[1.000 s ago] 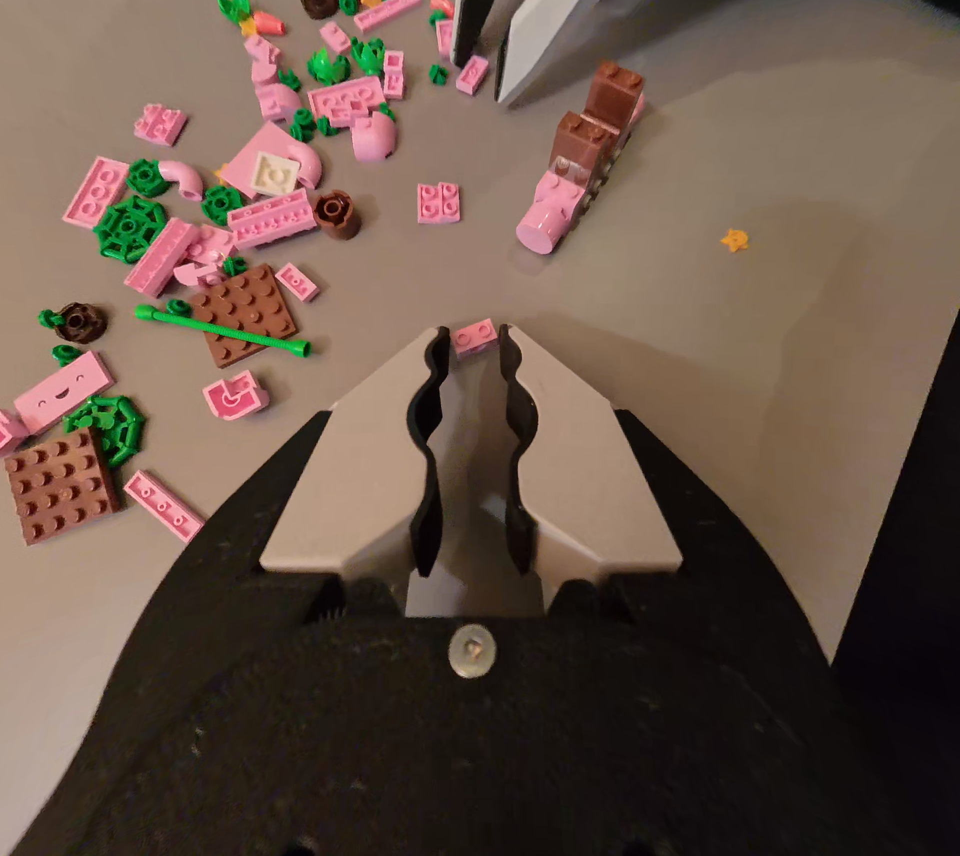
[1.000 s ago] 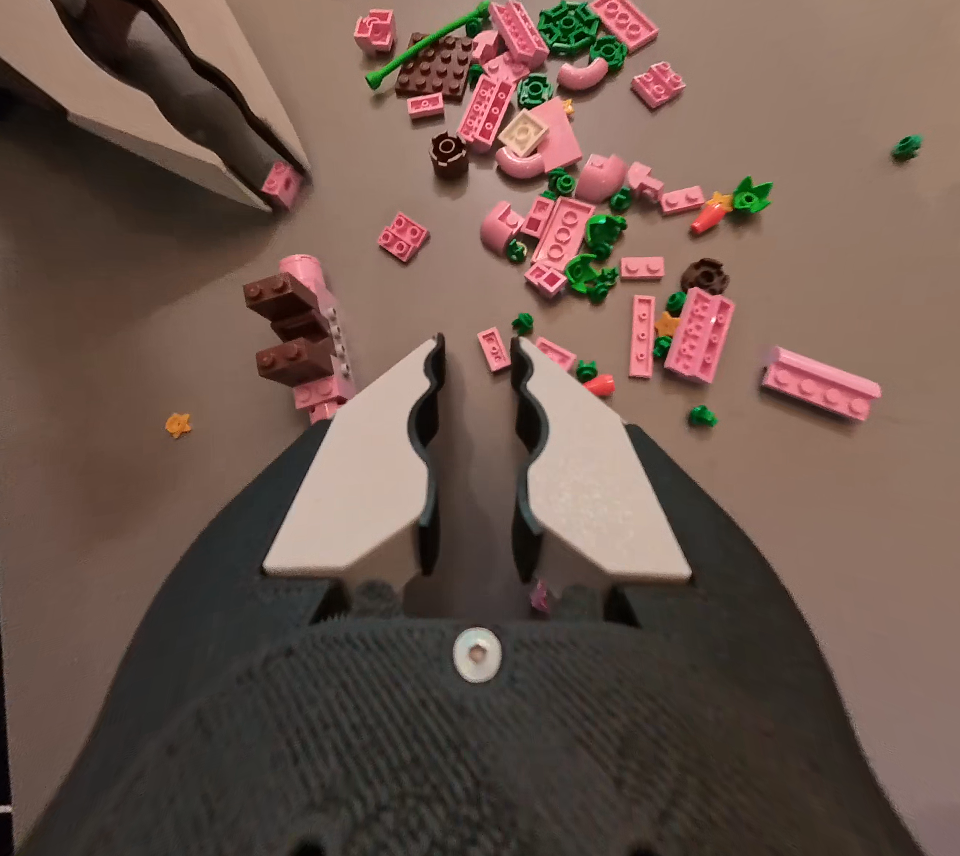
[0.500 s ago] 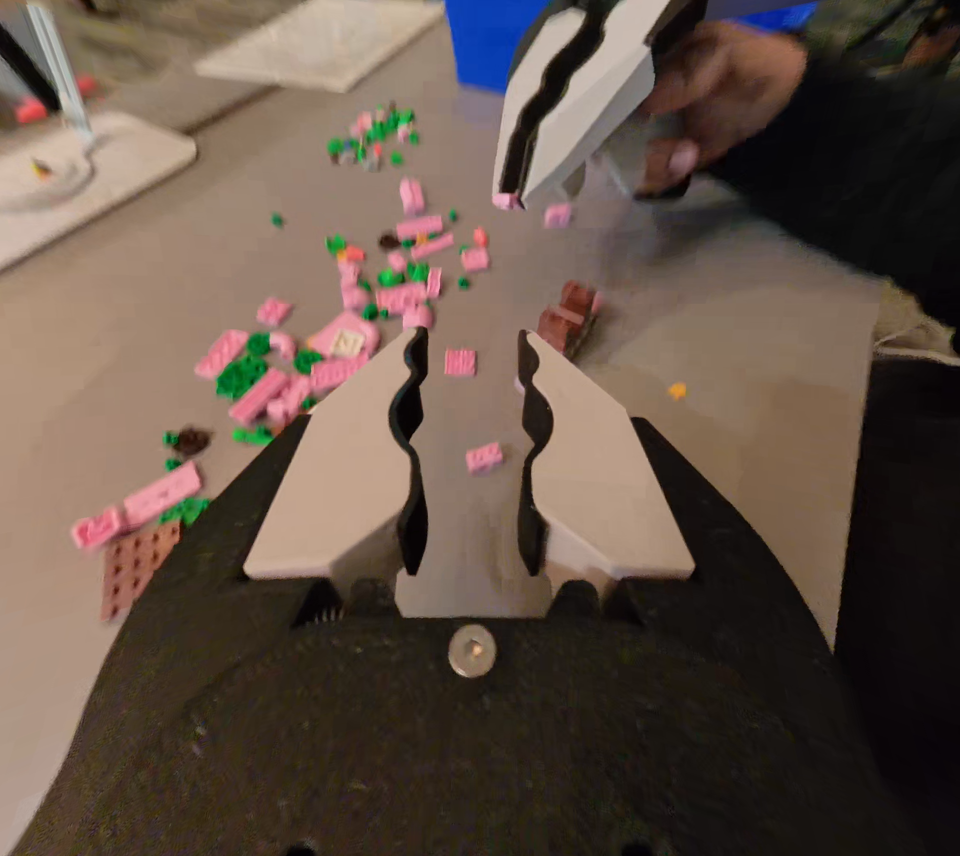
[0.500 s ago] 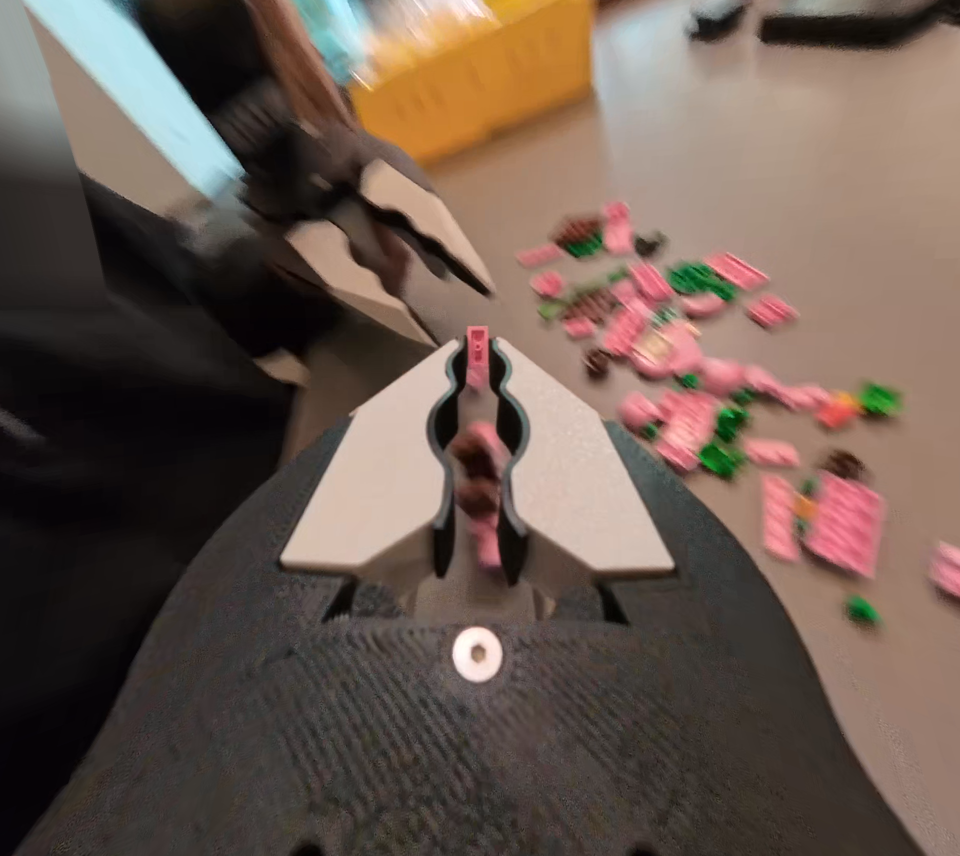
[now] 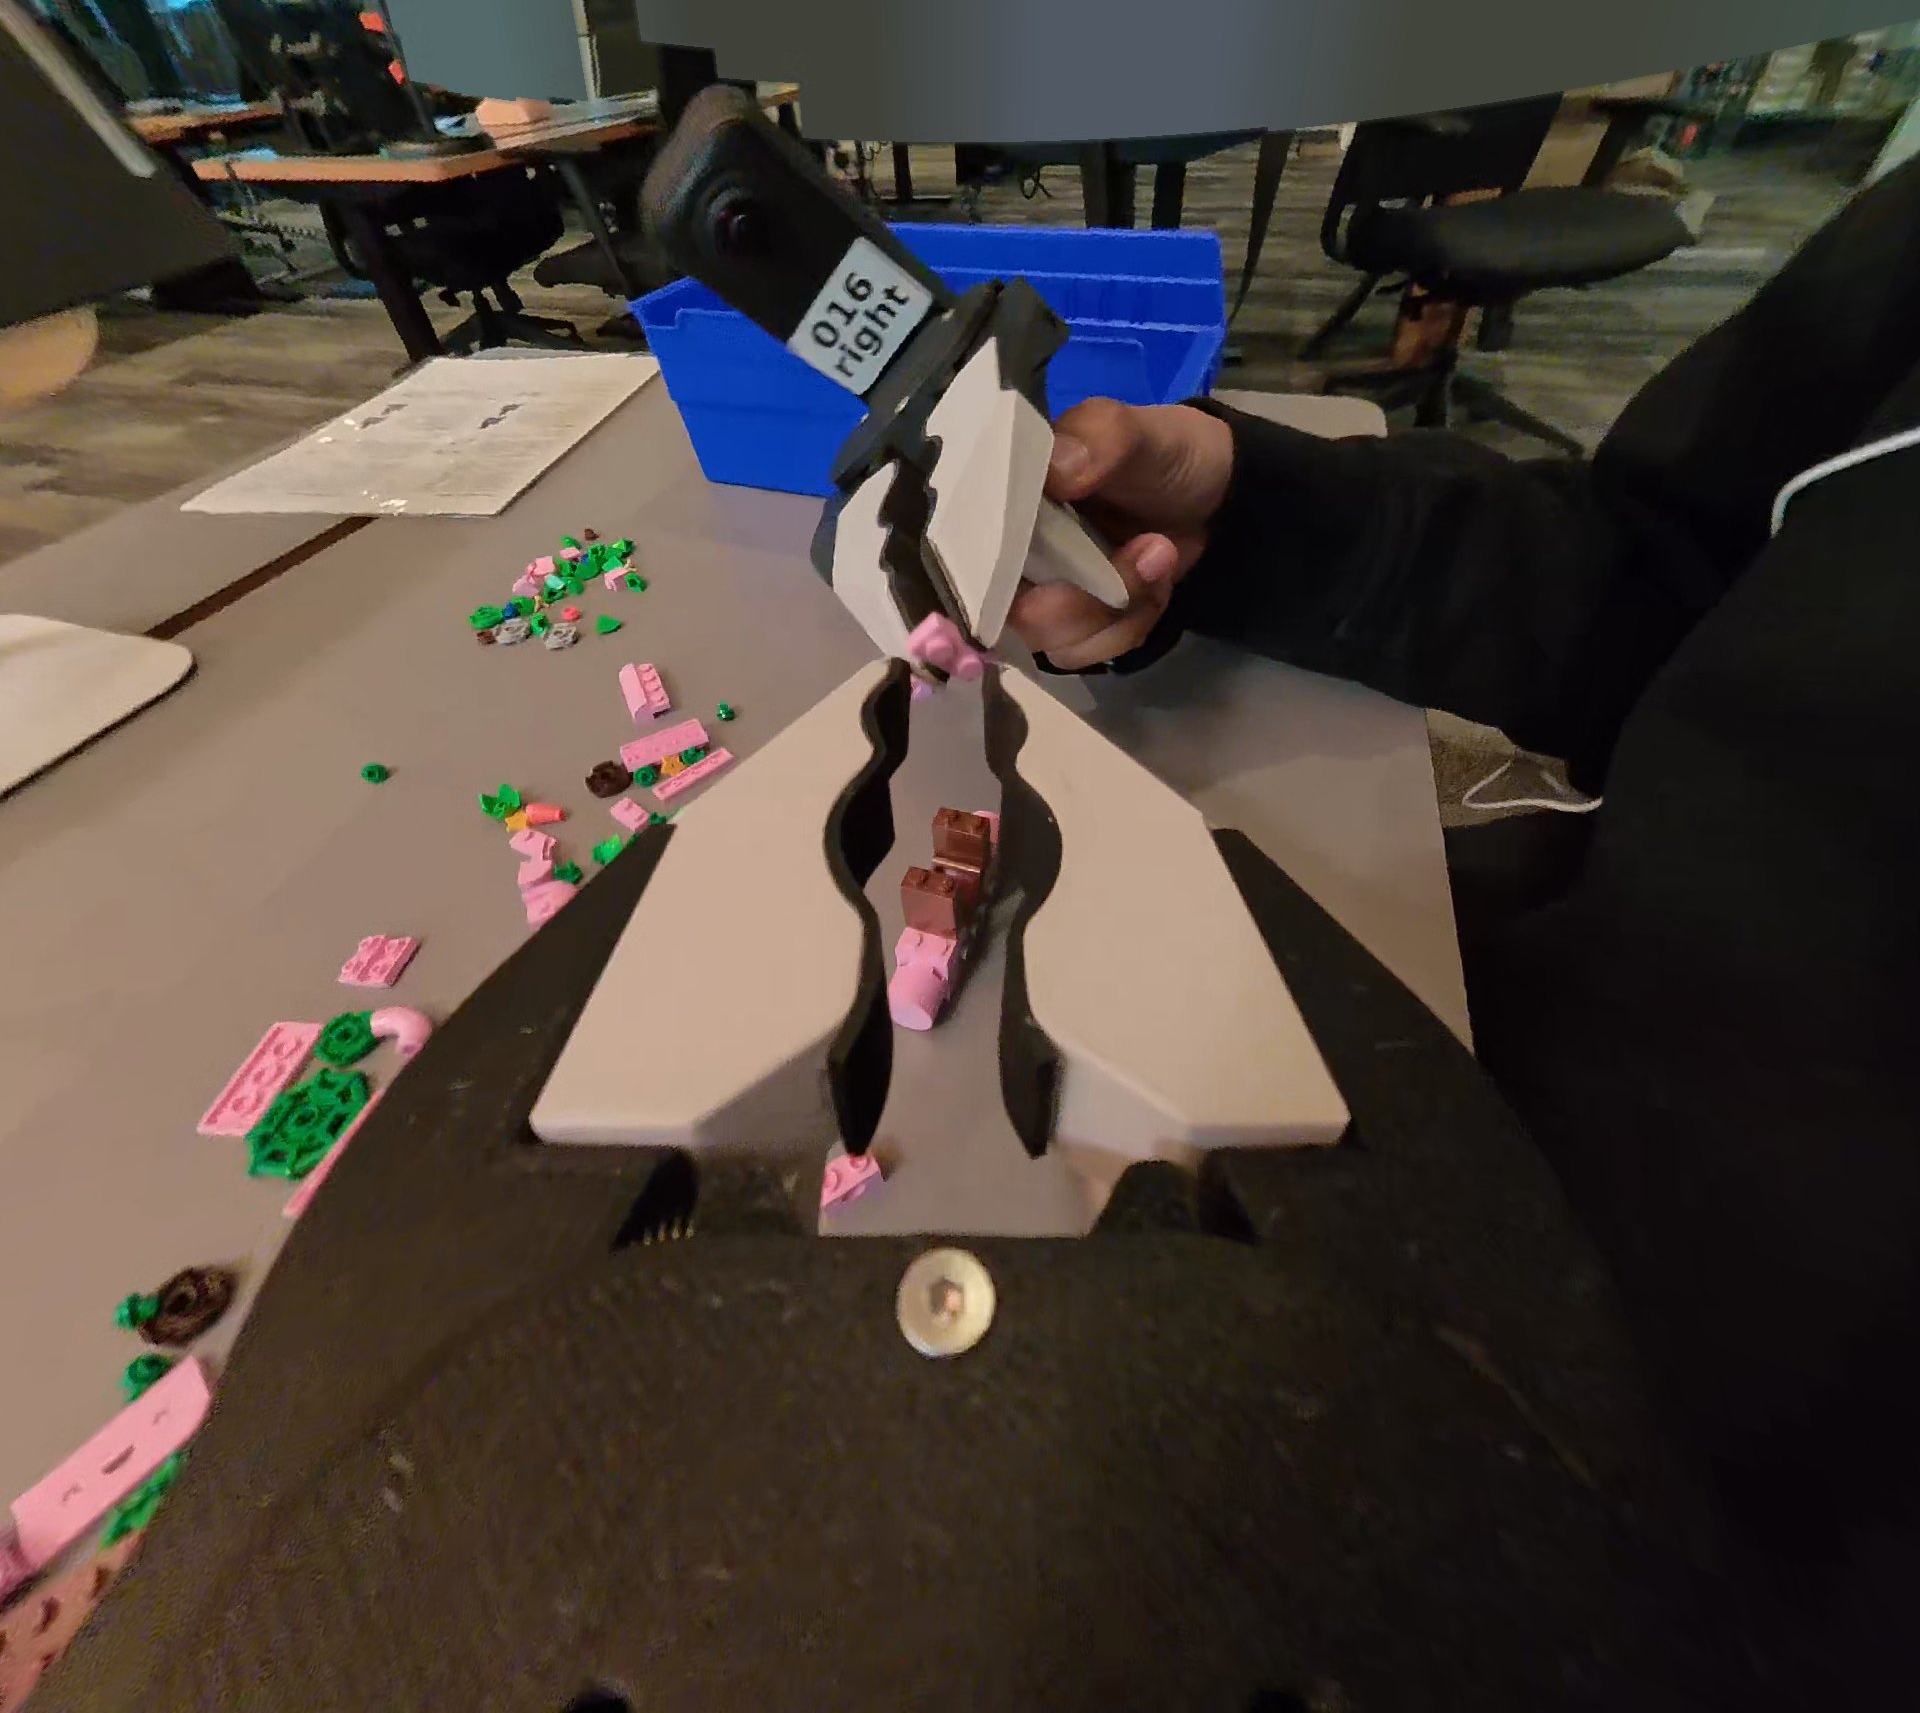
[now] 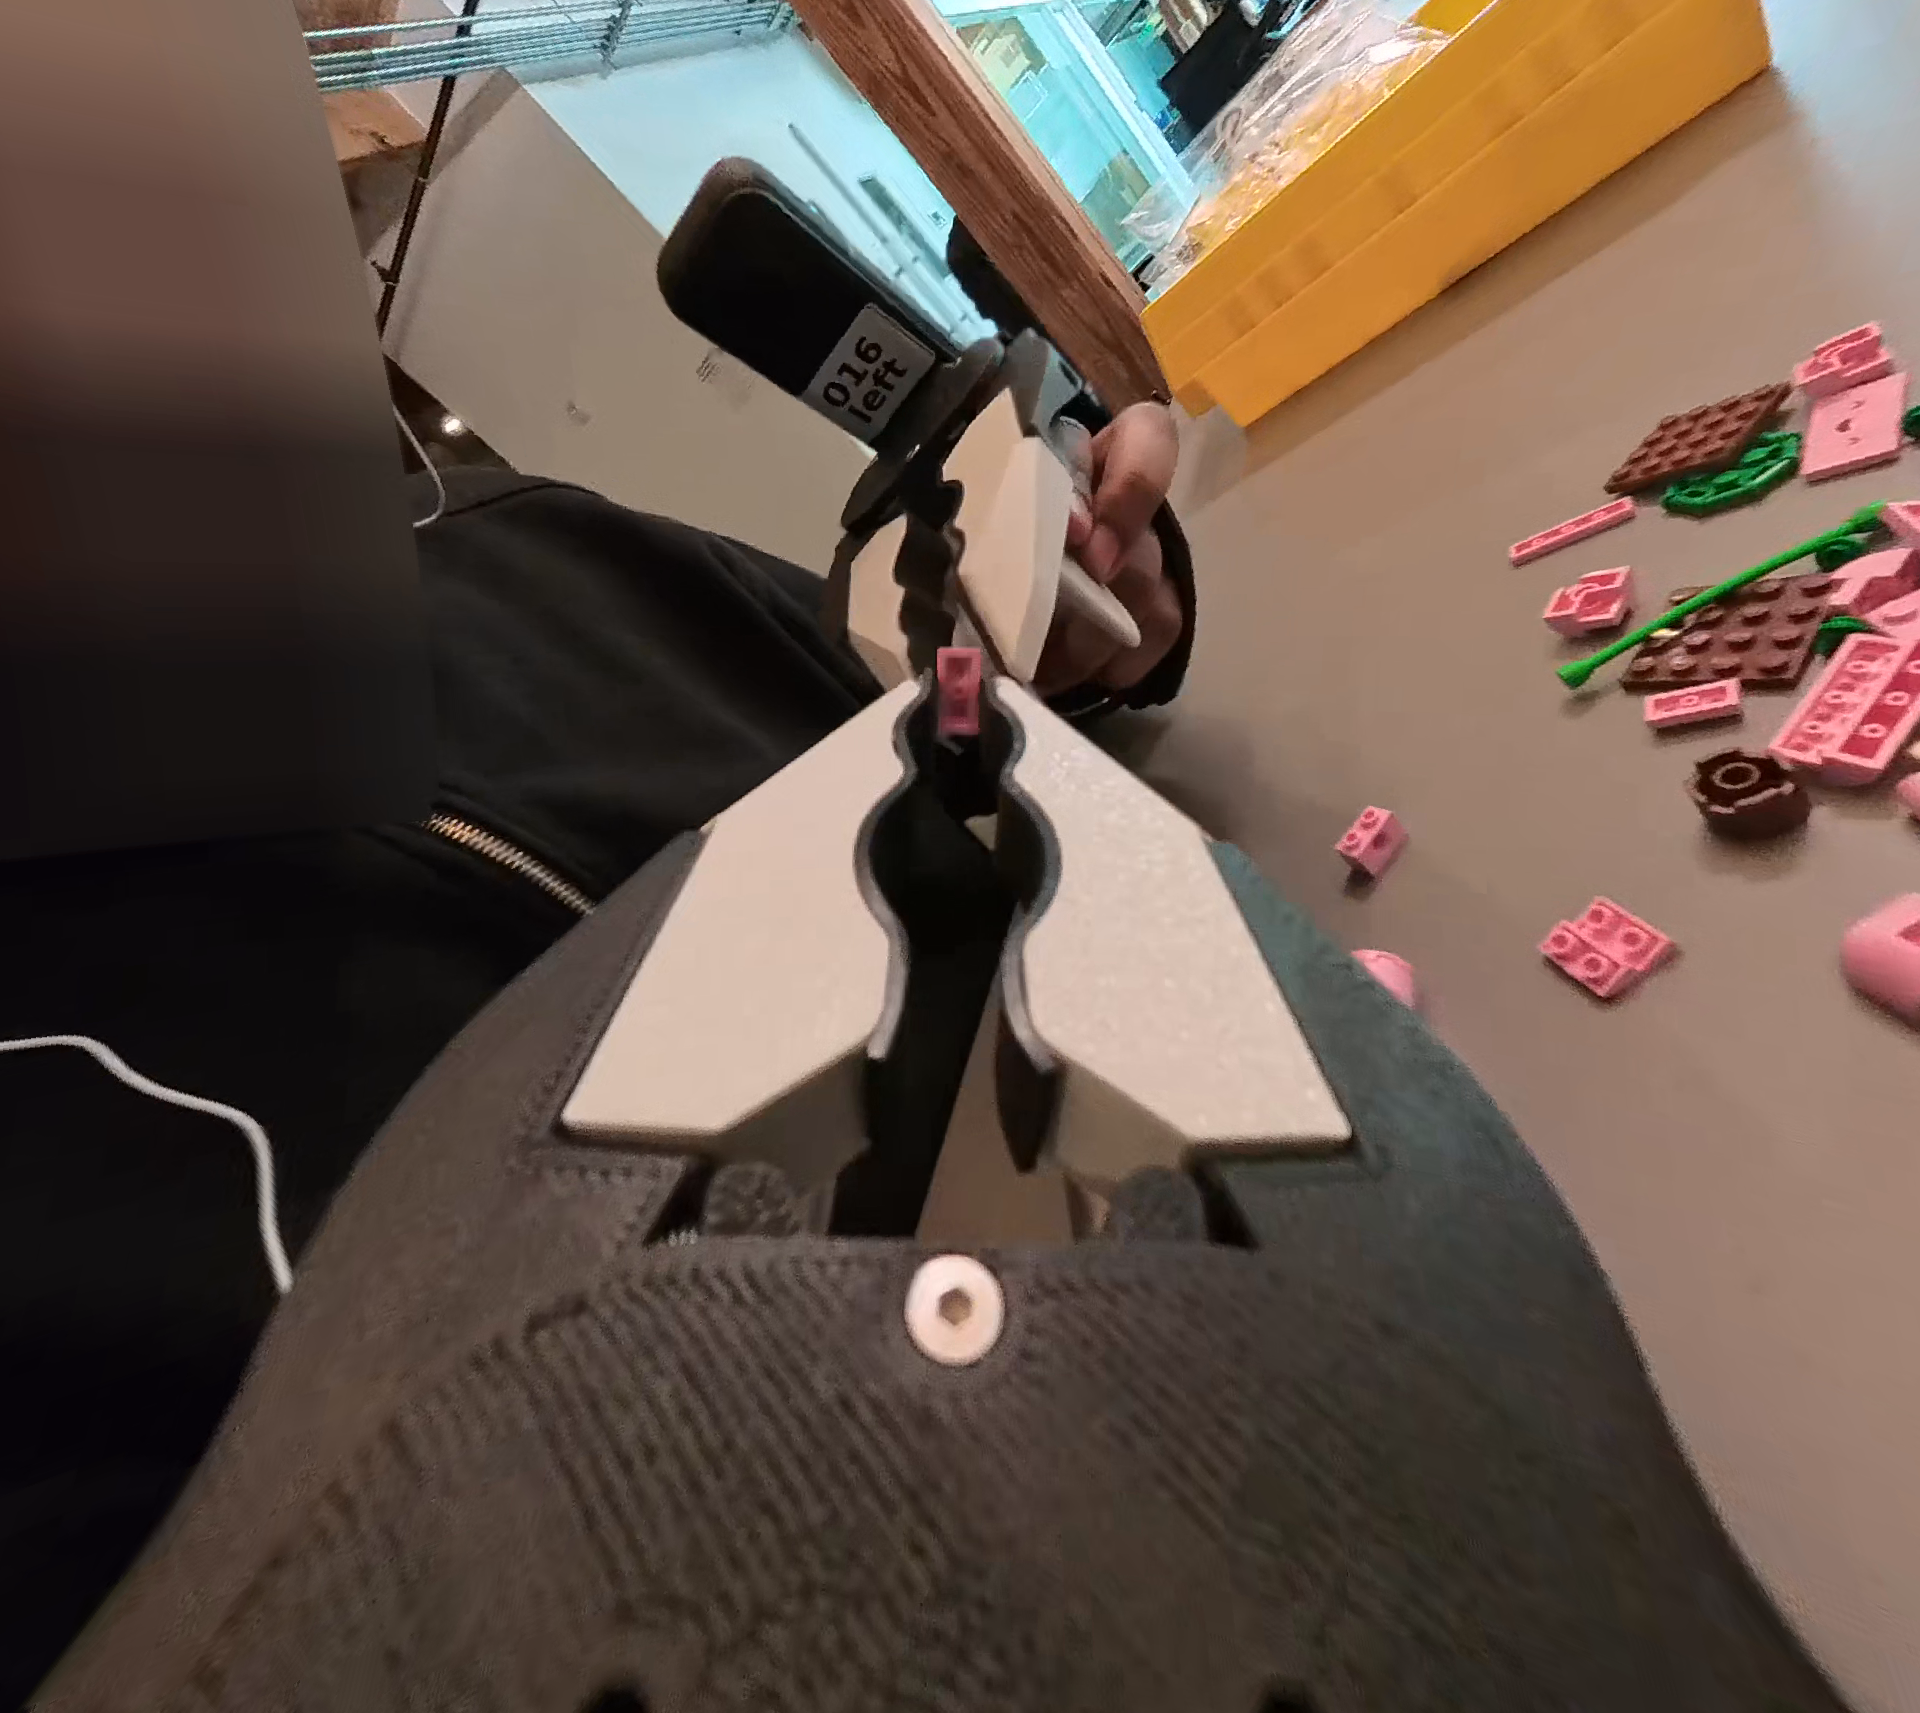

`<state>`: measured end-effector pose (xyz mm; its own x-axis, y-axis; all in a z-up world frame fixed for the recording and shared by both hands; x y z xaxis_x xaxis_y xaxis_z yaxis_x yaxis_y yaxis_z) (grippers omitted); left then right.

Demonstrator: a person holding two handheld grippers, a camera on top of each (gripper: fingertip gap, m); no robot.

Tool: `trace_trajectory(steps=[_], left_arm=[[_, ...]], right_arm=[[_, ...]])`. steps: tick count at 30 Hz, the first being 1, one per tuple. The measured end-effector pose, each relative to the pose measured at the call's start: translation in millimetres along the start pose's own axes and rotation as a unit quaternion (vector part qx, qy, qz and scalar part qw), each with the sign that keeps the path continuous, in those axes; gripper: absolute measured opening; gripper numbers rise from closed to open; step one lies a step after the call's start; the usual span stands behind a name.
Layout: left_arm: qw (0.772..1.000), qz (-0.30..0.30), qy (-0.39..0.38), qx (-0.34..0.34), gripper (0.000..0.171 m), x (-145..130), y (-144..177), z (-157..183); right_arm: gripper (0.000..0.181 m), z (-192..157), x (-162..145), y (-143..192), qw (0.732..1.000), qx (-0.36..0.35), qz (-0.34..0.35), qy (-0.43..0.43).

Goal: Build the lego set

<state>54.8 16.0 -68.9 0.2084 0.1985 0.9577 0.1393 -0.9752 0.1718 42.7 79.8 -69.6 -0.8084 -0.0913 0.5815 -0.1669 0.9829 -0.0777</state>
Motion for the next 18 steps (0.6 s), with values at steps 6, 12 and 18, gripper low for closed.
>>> trace_trajectory(steps=[6, 12, 18], left_arm=[[0.997, 0.025, 0.069, -0.005, 0.0, -7, 8, -8], [0.996, 0.03, 0.079, -0.027, 0.027, -10, 0, 2], [0.931, 0.141, 0.317, -0.112, 0.037, 0, -4, 1]], right_arm=[[0.006, 5, 7, 11, 0.999, -0.029, 0.03, 0.014], [0.006, -7, 9, 2, 0.998, 0.009, 0.045, 0.035], [0.005, -13, 9, -4, 0.976, -0.084, 0.046, 0.194]])
Point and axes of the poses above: each gripper's, where its closed fingertips meet, y back along the fingers, x out of its top, z = x × y across the jaws, the point moved 4 cm from there along y, back along the fingers, and after that the axes turned 11 degrees about -y, right-handed, at the moved point
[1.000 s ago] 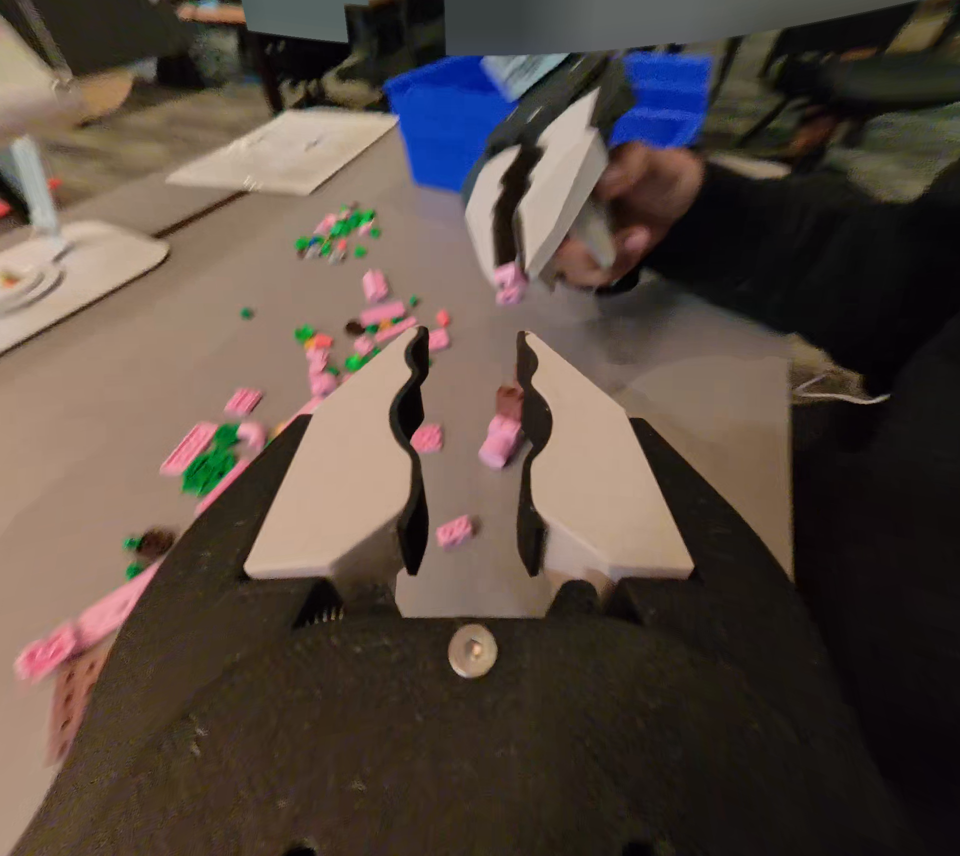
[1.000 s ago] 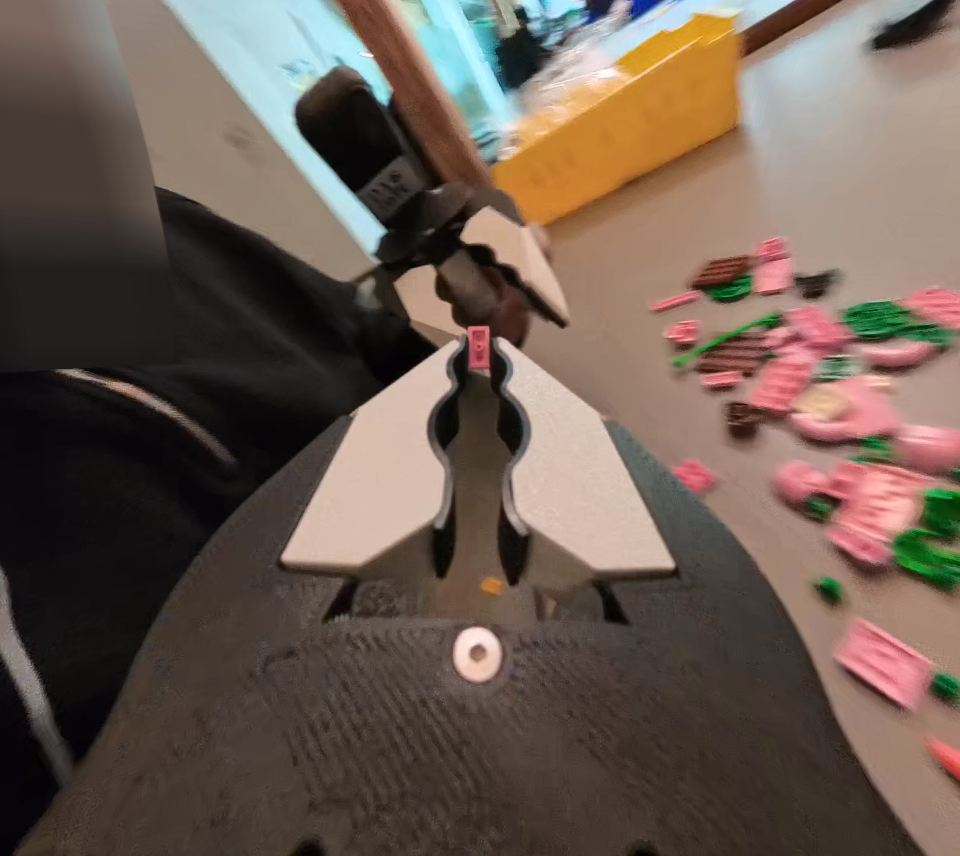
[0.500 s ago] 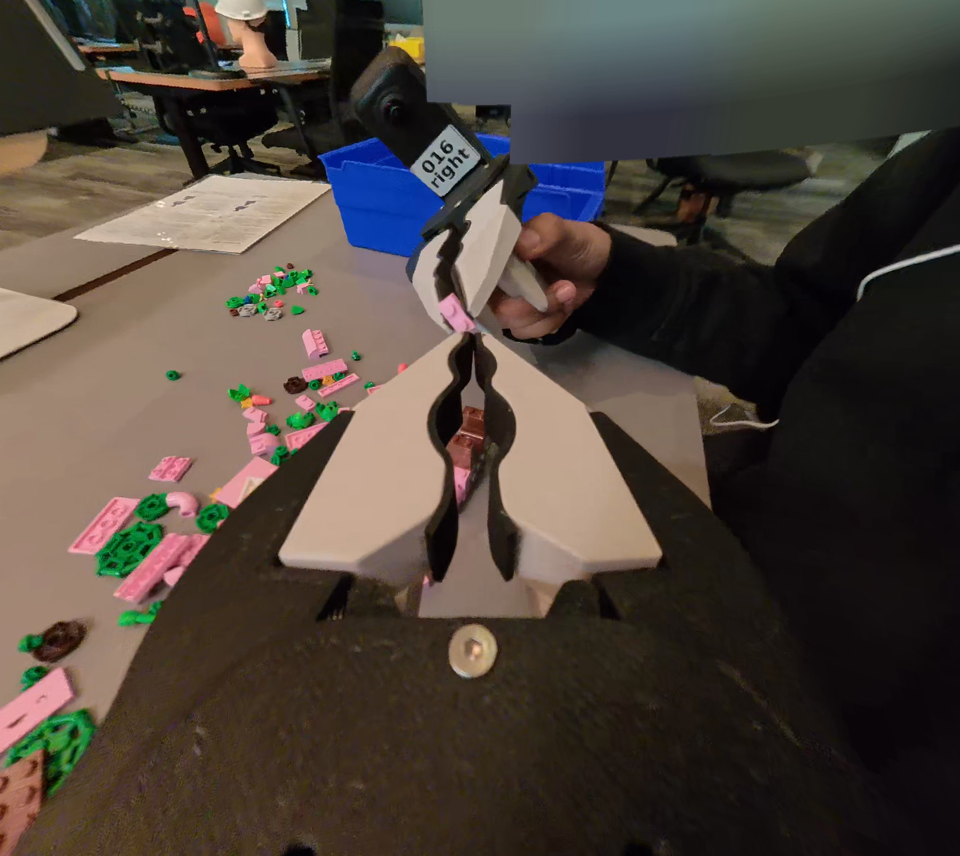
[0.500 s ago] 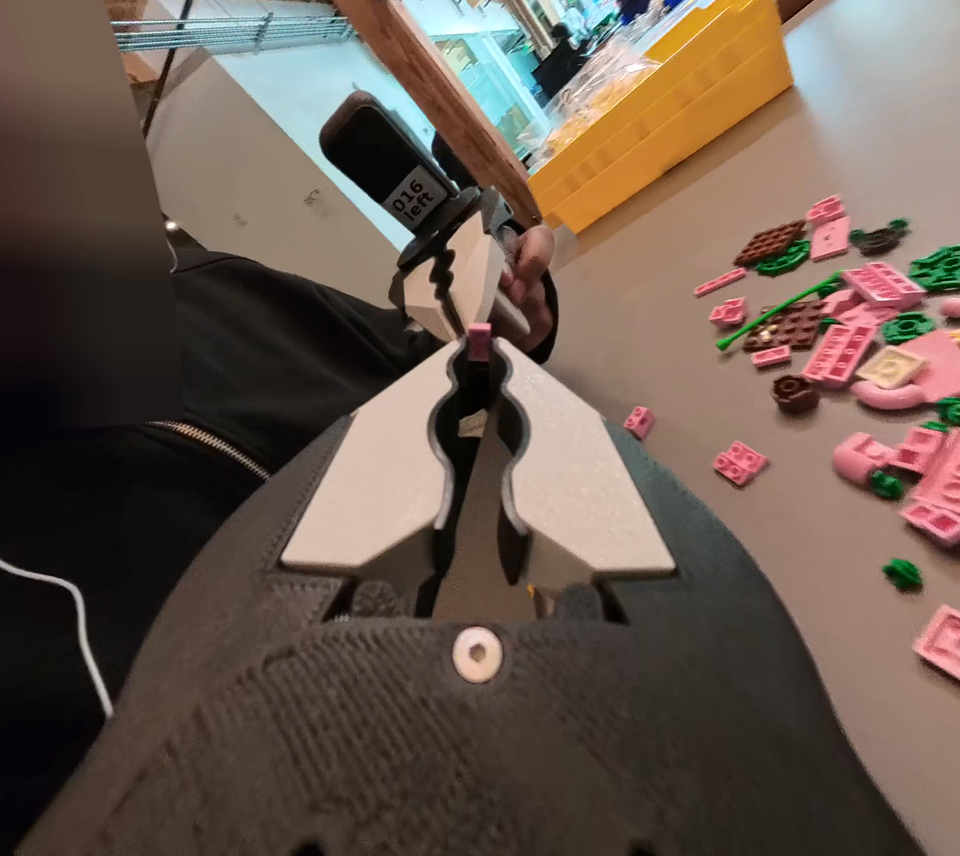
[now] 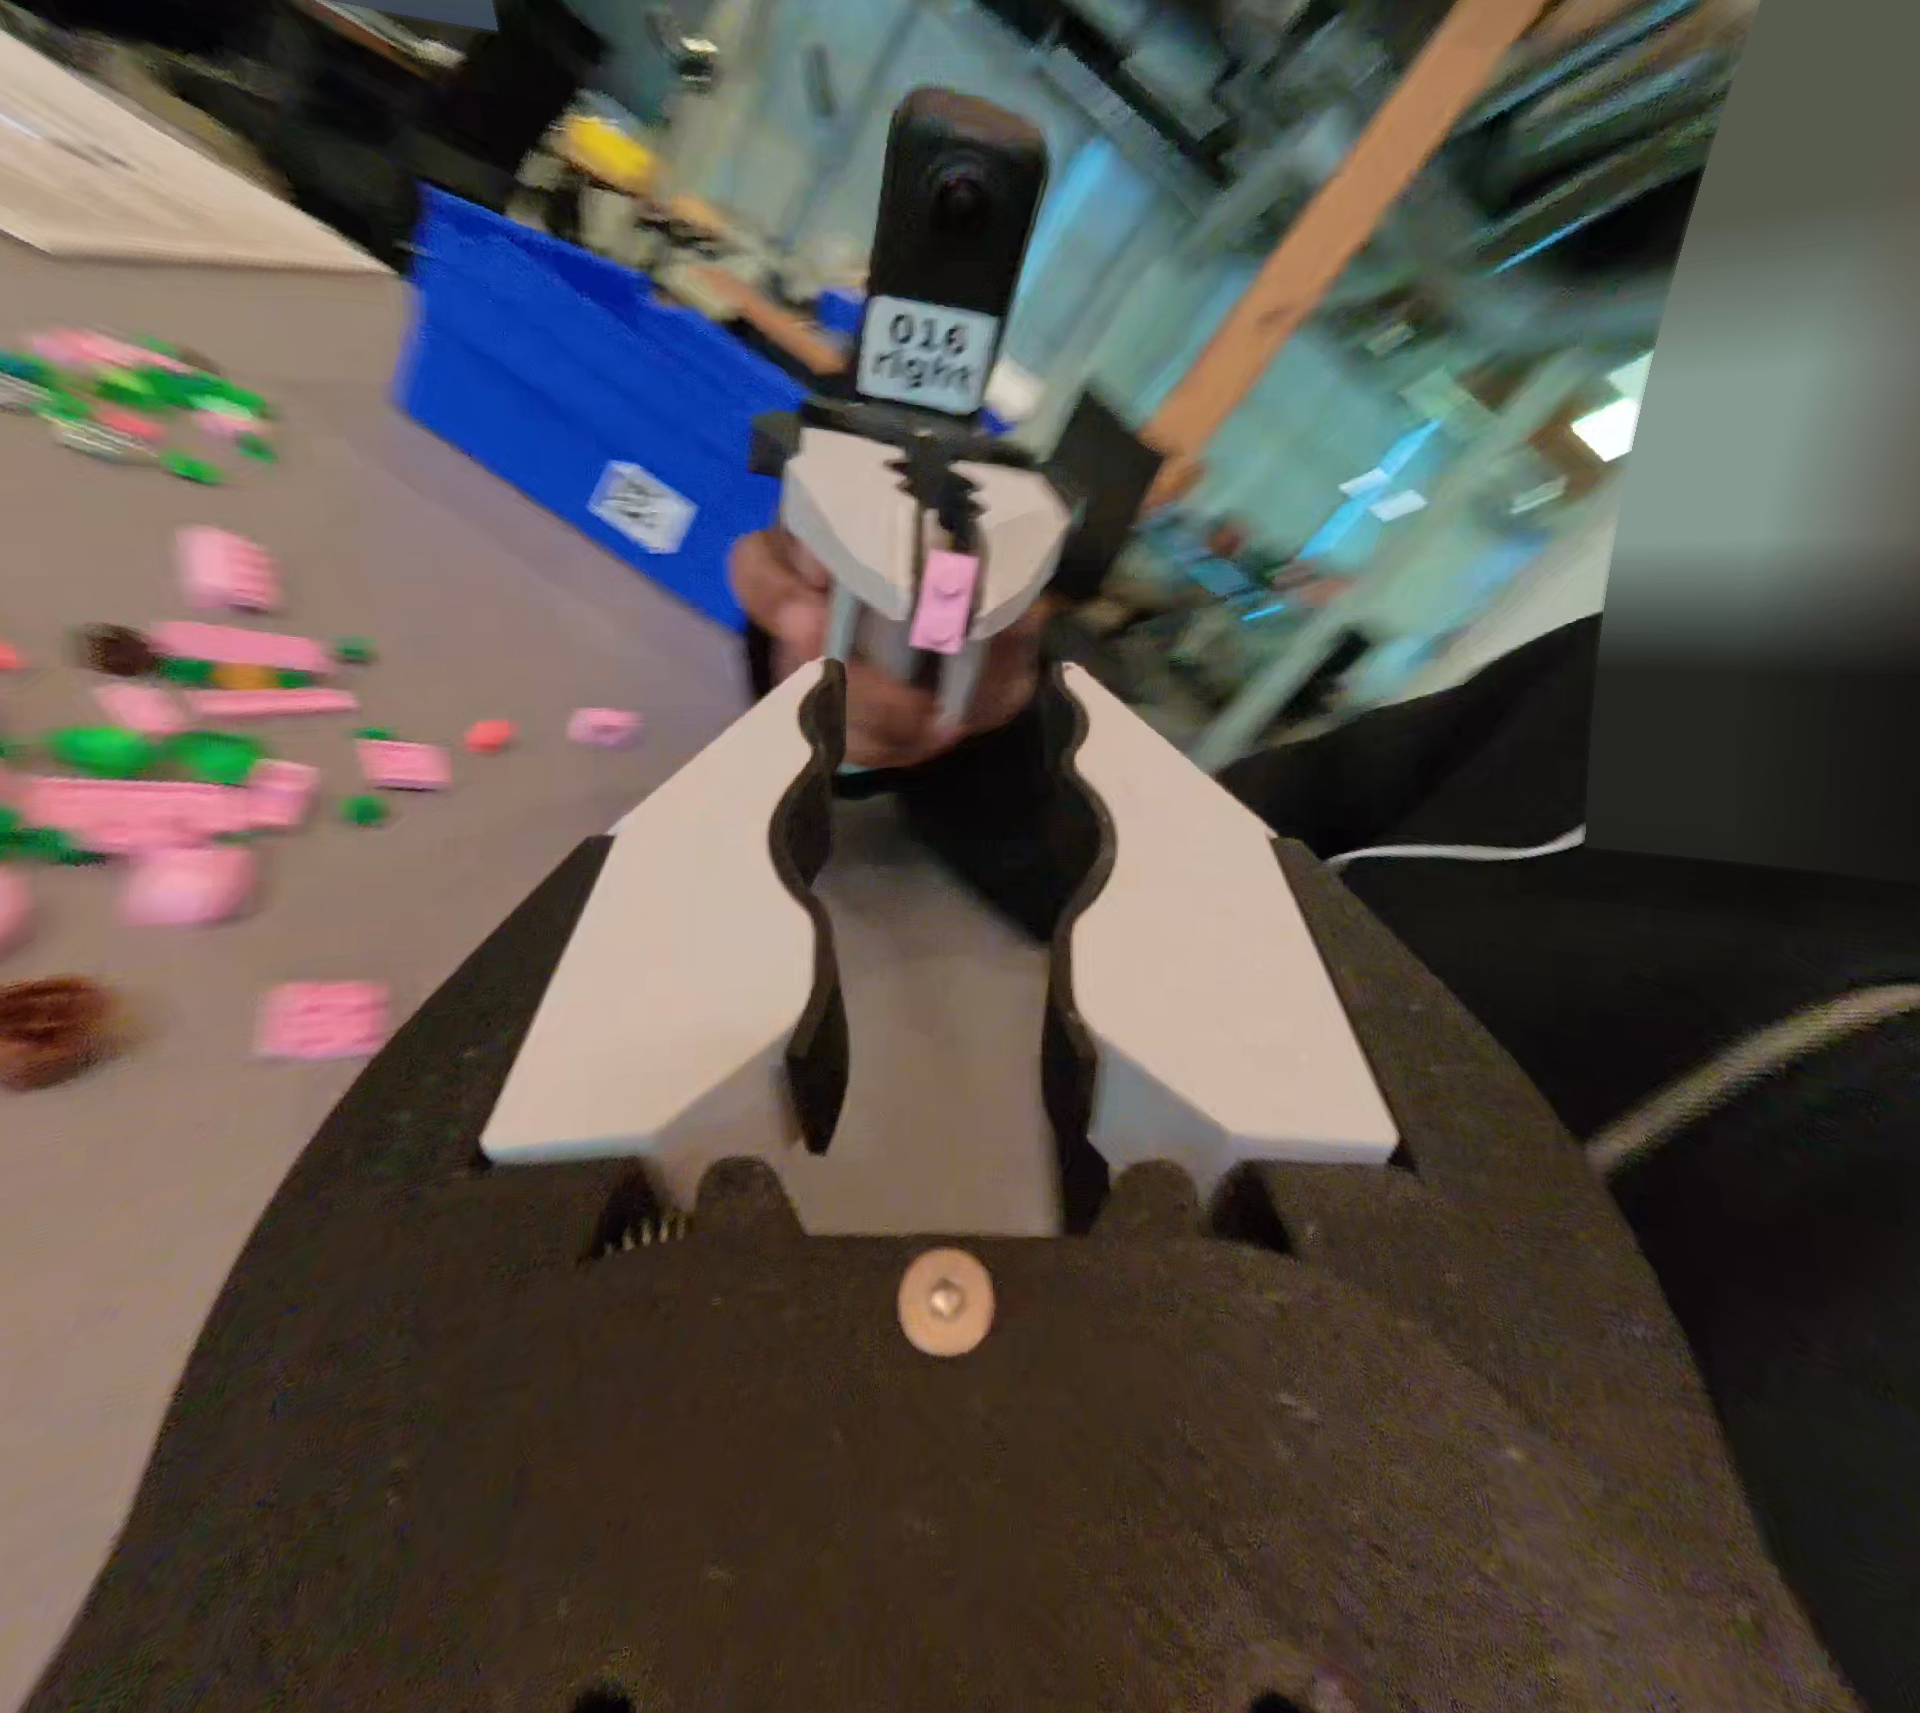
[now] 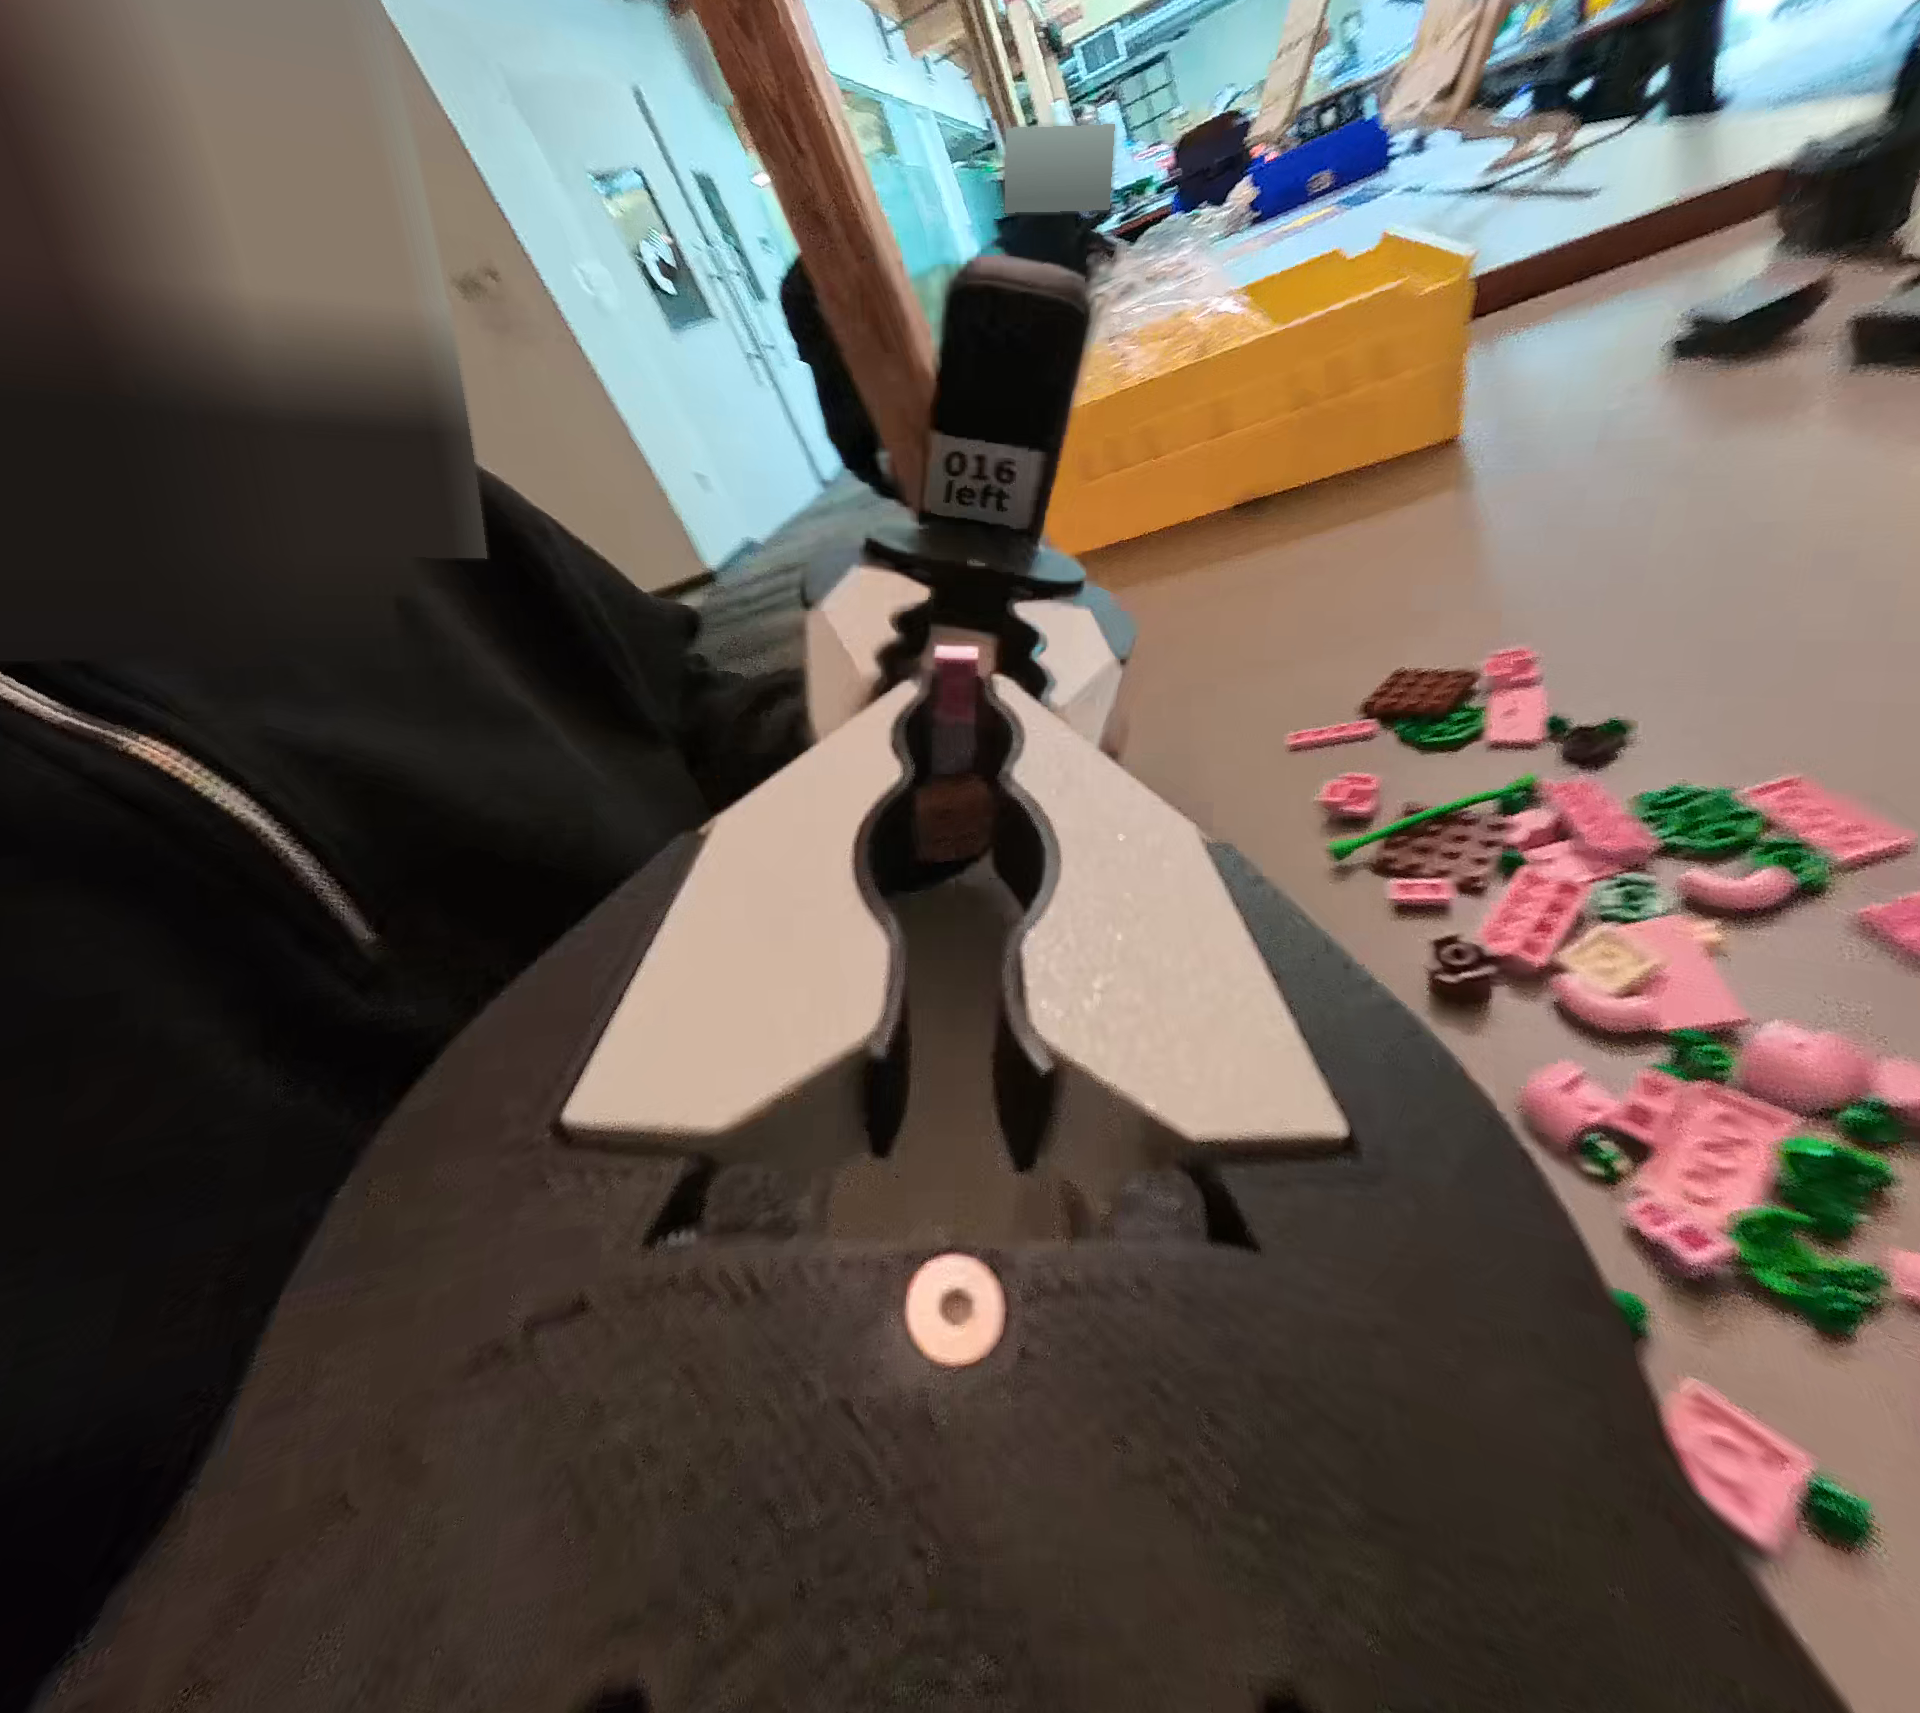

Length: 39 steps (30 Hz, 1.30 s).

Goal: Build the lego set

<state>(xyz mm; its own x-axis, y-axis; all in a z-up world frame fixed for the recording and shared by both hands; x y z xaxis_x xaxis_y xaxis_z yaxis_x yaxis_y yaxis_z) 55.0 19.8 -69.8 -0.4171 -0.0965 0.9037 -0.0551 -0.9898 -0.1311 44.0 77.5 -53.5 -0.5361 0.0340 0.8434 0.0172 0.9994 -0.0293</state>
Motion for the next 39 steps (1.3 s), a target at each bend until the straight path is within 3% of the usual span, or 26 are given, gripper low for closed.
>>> trace_trajectory(steps=[3, 7, 10, 14, 30, 35, 39], left_arm=[[0.98, 0.058, 0.147, -0.124, 0.04, 8, 4, 7], [0.957, 0.097, 0.215, -0.168, 0.03, 7, 8, 2], [0.955, 0.104, 0.224, -0.164, 0.029, 7, 9, 0], [0.953, 0.114, 0.23, -0.159, 0.016, 7, 13, -5], [0.942, 0.121, 0.263, -0.171, 0.018, 4, 11, -7], [0.945, 0.125, 0.251, -0.165, 0.004, 5, 15, -9], [0.948, 0.123, 0.249, -0.154, 0.003, 5, 17, -11]], right_arm=[[0.005, 0, 0, 1, 0.996, -0.046, 0.001, 0.08], [0.006, -2, 0, 0, 0.982, -0.086, 0.004, 0.17], [0.006, -2, -2, -1, 0.977, -0.095, 0.0, 0.192], [0.006, -11, 2, 1, 0.972, -0.082, 0.017, 0.22], [0.006, -11, -6, -5, 0.957, -0.102, -0.007, 0.271], [0.006, -9, -7, -4, 0.956, -0.105, -0.013, 0.274], [0.0, -5, -11, -5, 0.95, -0.121, -0.029, 0.287]])
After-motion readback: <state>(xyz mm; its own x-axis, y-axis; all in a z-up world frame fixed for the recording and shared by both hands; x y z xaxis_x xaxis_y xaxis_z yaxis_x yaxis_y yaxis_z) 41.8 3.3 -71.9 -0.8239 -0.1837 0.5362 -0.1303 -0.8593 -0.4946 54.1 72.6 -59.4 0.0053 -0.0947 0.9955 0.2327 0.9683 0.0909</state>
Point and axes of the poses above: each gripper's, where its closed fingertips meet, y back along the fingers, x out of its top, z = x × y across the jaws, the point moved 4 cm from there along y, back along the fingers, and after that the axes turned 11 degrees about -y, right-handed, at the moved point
